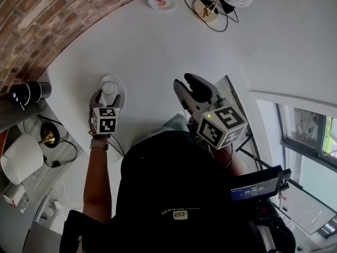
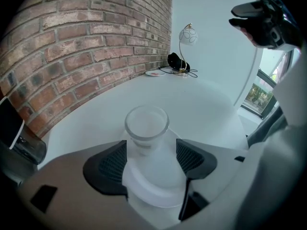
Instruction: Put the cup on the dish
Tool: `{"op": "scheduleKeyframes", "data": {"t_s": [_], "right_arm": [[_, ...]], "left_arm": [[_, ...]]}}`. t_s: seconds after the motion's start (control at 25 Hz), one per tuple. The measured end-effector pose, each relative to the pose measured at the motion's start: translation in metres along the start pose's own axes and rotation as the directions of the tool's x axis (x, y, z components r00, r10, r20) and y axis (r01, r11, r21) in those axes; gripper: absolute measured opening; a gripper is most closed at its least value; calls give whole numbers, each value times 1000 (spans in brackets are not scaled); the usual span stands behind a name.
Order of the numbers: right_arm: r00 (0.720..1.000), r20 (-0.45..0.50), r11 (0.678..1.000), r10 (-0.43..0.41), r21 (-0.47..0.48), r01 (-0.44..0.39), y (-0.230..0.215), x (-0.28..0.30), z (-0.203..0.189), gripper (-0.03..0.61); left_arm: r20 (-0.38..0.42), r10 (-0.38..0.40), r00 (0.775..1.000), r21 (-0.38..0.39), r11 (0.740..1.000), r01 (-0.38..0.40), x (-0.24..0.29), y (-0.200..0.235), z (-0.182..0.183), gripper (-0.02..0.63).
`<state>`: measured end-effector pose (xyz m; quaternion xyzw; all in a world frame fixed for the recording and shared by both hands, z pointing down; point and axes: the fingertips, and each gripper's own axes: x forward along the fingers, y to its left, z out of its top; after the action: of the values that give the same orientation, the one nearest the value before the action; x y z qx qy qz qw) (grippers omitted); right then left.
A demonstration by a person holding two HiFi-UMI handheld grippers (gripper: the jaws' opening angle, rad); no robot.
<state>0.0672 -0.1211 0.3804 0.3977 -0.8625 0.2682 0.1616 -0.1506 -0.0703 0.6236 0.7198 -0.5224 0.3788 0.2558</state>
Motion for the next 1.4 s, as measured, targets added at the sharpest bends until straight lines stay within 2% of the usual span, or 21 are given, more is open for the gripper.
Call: {"op": "scheduleKeyframes", "data": {"t_s": [0.4,0.88,1.4], "right_arm": [[999,17,999,39,-17,-38,10,-3,4,147],[993,45,994,108,-33,-107,21,-9,9,147],[965,20,963,263,-58,-262,39,9,15,147]], "left_arm": [[20,51,998,-23,998,-50,-29,6,6,307],[145,76,987,-124,991,-58,-84,1,41,305],[274,192,942,-244,962,-125,-175,-14,87,305]]}}
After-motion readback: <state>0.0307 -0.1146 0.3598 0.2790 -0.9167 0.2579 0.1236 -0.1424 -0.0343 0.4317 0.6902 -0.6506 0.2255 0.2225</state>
